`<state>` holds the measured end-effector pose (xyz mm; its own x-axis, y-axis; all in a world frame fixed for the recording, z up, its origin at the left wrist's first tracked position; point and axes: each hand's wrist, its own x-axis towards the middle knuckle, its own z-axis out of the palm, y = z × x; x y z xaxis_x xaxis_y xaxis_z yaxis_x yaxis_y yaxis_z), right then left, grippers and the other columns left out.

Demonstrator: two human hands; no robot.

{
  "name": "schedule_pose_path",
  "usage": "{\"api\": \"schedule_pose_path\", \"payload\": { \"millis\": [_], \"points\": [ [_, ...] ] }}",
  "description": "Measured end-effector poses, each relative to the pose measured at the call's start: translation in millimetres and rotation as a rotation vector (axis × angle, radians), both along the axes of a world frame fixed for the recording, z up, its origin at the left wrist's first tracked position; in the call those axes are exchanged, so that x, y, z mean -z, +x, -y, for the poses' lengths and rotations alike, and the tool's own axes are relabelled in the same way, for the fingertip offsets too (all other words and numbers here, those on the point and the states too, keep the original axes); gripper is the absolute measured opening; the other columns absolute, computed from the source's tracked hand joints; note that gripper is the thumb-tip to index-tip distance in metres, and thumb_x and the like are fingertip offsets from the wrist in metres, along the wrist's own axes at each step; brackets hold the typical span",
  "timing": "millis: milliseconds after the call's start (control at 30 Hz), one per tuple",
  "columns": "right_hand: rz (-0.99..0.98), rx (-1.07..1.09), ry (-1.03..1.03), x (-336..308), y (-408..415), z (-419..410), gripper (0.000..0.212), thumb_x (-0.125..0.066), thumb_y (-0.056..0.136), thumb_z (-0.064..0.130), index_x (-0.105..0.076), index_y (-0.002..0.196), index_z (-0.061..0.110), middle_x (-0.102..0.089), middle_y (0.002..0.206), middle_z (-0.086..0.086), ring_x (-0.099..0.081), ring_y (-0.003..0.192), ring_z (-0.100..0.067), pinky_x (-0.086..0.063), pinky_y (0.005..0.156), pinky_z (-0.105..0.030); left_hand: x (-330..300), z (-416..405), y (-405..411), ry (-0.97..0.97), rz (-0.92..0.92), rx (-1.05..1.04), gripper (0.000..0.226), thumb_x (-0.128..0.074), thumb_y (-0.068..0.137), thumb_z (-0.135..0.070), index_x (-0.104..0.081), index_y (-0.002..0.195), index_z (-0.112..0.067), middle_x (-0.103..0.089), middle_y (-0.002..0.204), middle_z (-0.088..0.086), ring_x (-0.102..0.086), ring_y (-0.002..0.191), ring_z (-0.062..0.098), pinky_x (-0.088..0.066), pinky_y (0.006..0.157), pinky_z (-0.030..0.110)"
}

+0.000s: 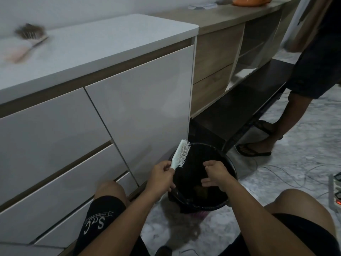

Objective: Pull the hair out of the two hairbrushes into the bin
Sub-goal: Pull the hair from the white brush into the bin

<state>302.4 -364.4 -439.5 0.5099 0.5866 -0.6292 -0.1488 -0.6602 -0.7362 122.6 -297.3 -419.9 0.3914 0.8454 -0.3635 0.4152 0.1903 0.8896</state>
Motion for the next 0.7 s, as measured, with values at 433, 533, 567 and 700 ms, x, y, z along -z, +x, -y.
{"api": "schedule_pose_path", "payload": {
  "millis": [433,533,567,700],
  "points": [
    [-0.130,0.003,0.354,-68.6,-4.6,-14.6,0.061,-0.066,0.090,0.038,-0.046,0.140,0.010,-0.065,0.121,-0.012,-0.072,0.095,-0.031,-0.061,0.070,-0.040,-33.0,3.3,11.4,0.023,0.058,0.148,0.045,-0.049,0.080,0.003,-0.056,0.123,-0.009,-0.065,0.085,0.011,-0.062,0.049,0.017,-0.046,0.044,0.027],
    [-0.093,0.037,0.399,-98.2,-7.2,-25.6,0.073,-0.073,0.085,0.035,-0.037,0.144,0.010,-0.063,0.123,-0.019,-0.071,0.094,-0.037,-0.061,0.069,-0.042,-49.7,0.5,11.6,0.092,0.072,0.181,0.046,-0.054,0.082,0.001,-0.060,0.124,-0.015,-0.064,0.079,0.003,-0.063,0.055,0.015,-0.049,0.050,0.028],
    [-0.082,0.036,0.407,-108.3,-8.6,-29.6,0.071,-0.073,0.085,0.031,-0.037,0.142,0.010,-0.063,0.120,-0.020,-0.071,0.091,-0.036,-0.061,0.068,-0.042,-57.2,-0.6,10.8,0.142,0.077,0.188,0.046,-0.057,0.081,0.000,-0.062,0.124,-0.017,-0.064,0.079,0.000,-0.063,0.057,0.015,-0.050,0.052,0.028],
    [-0.041,0.055,0.495,-144.4,-12.0,-45.3,0.037,-0.064,0.092,0.015,-0.050,0.126,0.007,-0.064,0.113,-0.024,-0.071,0.082,-0.036,-0.061,0.070,-0.049,-91.0,-7.0,7.2,0.431,0.083,0.181,0.043,-0.066,0.075,-0.005,-0.070,0.115,-0.021,-0.069,0.088,-0.002,-0.061,0.071,0.014,-0.054,0.072,0.030]
  ]
}}
